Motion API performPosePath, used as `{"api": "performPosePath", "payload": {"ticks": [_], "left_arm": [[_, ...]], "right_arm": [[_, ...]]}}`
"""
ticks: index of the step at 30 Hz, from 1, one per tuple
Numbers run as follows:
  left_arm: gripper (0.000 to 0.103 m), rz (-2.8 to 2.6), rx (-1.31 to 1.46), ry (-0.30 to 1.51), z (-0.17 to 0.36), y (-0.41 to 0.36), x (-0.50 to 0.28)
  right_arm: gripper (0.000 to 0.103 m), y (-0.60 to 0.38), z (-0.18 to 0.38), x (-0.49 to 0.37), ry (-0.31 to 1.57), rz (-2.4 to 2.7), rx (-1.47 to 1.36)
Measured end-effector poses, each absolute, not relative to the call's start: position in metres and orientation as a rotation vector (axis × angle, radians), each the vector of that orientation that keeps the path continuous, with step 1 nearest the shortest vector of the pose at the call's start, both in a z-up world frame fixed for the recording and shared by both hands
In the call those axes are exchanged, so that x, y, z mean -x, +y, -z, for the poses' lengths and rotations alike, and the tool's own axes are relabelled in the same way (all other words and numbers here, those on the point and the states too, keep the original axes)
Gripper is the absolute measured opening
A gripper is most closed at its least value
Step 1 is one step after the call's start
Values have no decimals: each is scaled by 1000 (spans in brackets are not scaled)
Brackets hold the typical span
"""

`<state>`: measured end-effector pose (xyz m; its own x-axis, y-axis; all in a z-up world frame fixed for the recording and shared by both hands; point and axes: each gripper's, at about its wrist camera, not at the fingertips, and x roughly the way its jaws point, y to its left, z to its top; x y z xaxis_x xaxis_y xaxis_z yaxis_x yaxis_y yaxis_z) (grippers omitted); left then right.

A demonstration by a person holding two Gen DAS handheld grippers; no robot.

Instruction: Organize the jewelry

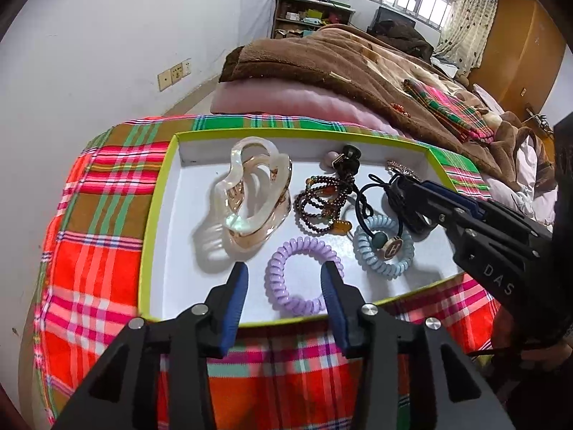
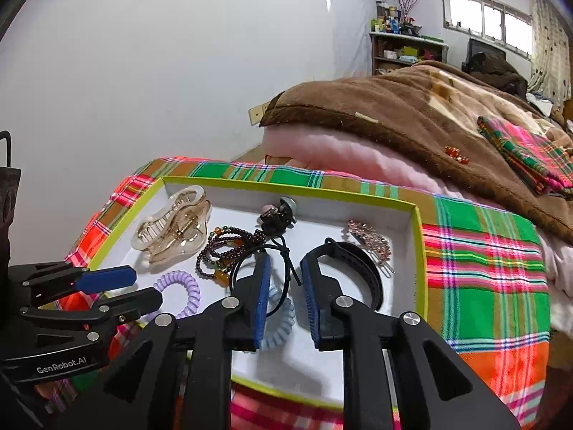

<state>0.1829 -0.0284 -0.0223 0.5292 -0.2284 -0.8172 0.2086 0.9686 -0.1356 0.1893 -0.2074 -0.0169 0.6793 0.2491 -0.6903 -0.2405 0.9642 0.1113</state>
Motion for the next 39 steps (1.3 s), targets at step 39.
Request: {"api": "performPosePath", "payload": {"ticks": [39], "left_arm": [[58,60,-38,633,-30,-38,-49]], "right_arm": [[44,-213,-27,-25,582,-96,-7]]}}
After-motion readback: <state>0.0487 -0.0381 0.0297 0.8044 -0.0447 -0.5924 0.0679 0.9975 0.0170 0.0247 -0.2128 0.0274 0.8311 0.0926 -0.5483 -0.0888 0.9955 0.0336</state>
